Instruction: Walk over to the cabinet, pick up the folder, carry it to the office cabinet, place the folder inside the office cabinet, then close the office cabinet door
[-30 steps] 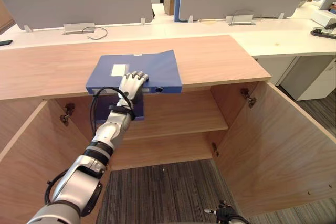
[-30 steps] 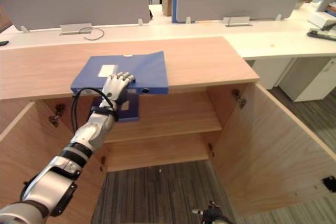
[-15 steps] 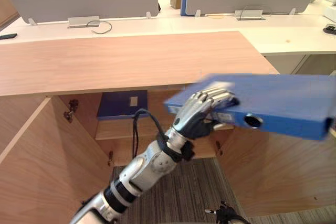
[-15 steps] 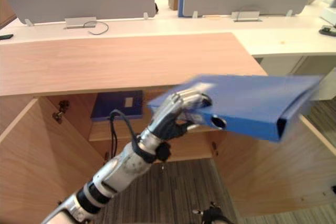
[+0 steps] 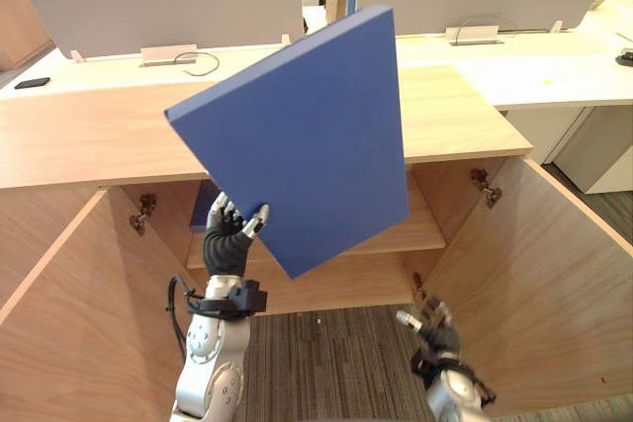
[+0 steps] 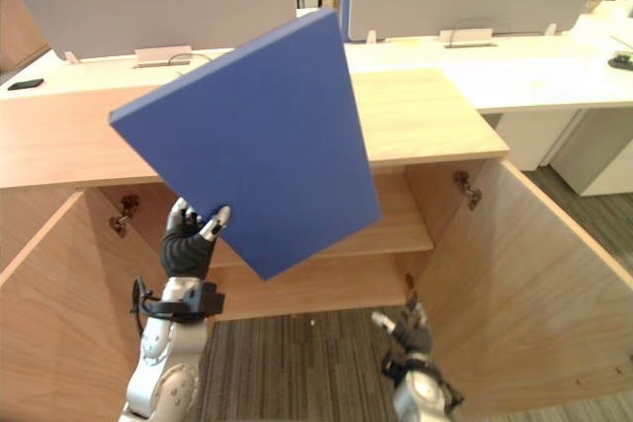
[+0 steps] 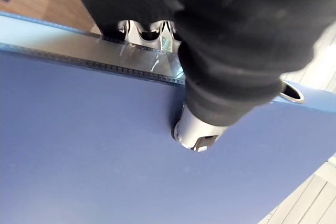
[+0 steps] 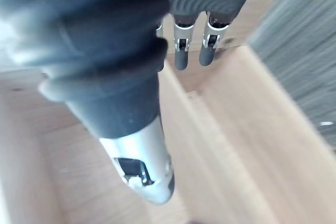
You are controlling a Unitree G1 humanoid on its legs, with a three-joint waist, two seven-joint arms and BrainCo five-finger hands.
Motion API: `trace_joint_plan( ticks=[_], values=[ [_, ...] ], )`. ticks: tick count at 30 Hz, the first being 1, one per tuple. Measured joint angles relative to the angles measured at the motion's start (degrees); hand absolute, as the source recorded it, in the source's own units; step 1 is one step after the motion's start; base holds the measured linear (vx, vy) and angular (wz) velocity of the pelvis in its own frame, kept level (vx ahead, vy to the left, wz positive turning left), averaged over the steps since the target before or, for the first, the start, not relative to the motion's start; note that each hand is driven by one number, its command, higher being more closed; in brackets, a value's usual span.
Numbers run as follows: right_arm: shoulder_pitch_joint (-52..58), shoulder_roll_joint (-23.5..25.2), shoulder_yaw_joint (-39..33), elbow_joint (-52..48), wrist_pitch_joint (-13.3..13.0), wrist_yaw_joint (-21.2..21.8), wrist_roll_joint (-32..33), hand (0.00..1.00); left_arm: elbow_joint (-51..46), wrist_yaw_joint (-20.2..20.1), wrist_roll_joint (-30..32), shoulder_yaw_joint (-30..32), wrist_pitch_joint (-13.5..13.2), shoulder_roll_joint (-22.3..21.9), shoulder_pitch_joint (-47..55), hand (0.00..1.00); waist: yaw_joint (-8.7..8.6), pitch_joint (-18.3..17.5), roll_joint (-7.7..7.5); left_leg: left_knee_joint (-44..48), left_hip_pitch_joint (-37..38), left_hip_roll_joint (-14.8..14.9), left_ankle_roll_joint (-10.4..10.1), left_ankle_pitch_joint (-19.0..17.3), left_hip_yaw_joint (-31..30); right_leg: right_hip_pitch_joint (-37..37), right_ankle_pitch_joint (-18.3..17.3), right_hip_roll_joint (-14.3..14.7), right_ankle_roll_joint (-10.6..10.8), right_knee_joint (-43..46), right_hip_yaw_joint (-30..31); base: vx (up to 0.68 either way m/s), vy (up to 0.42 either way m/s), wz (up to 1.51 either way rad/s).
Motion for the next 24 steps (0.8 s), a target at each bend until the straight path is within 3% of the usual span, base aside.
trace_joint_plan(
  ticks=[7,11,14,24],
  values=[
    [-1.5,3.1,-4.1,-22.3,-4.4,-6.1,-2.7,0.00,-2.5,0.2,0.9,5.7,0.0,-2.9,2.2,1.00,0.67,0.2,-0.82,0.1,0.9,0.0,0.1,-0.1,0.0,1.0,0.0,-0.1,0.0,0.1,0.1,-0.05,0.005,-0.01],
    [-4.6,3.2,-3.6,-32.8,-8.2,-6.0,-1.5,0.00,-2.5,0.8,2.2,8.3,0.0,-3.5,3.7,1.00,0.77,0.4,-1.08,0.1,0.9,0.0,0.1,-0.1,0.0,0.9,0.0,-0.1,0.0,0.1,0.2,-0.06,0.004,-0.01],
    [-7.8,3.0,-1.5,-35.1,-10.4,-4.9,0.6,0.00,-2.5,1.0,2.6,9.5,0.2,-4.3,4.2,1.00,0.83,0.5,-1.28,0.2,0.8,0.0,0.1,0.0,0.1,0.7,0.0,0.0,0.0,0.1,0.3,0.00,0.000,0.00],
    [-19.3,0.5,14.5,-31.4,-8.7,5.5,7.8,0.00,-2.2,0.6,3.0,9.7,0.4,-5.0,4.2,1.00,1.69,1.4,-2.54,0.0,0.9,-0.2,0.1,-0.1,-0.2,0.9,0.0,-0.3,0.0,0.1,0.2,0.00,0.000,0.01]
  ],
)
